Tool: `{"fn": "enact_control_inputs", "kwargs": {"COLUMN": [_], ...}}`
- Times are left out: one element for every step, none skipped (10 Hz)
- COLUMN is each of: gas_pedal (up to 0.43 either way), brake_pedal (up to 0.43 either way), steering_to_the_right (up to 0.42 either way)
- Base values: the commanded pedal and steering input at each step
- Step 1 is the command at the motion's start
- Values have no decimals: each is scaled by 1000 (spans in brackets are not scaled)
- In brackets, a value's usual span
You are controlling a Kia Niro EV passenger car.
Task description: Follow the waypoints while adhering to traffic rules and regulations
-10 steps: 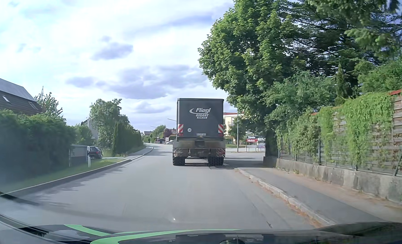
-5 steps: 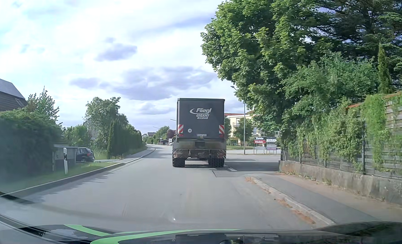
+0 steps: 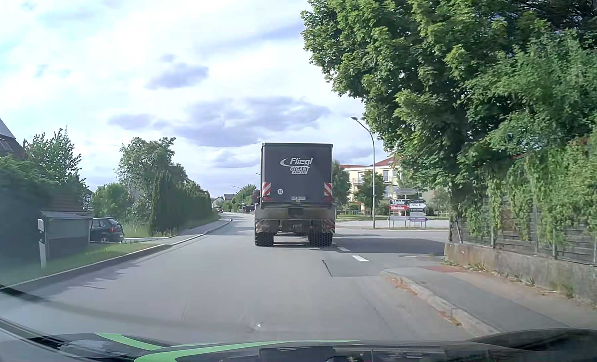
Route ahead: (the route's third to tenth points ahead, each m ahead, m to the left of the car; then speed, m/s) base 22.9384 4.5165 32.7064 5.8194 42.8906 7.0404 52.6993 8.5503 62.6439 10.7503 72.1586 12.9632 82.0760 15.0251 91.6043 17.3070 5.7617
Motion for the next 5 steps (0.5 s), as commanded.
{"fn": "enact_control_inputs", "kwargs": {"gas_pedal": [98,98,98,98,98], "brake_pedal": [0,0,0,0,0], "steering_to_the_right": [-28,-28,-28,-28,-28]}}
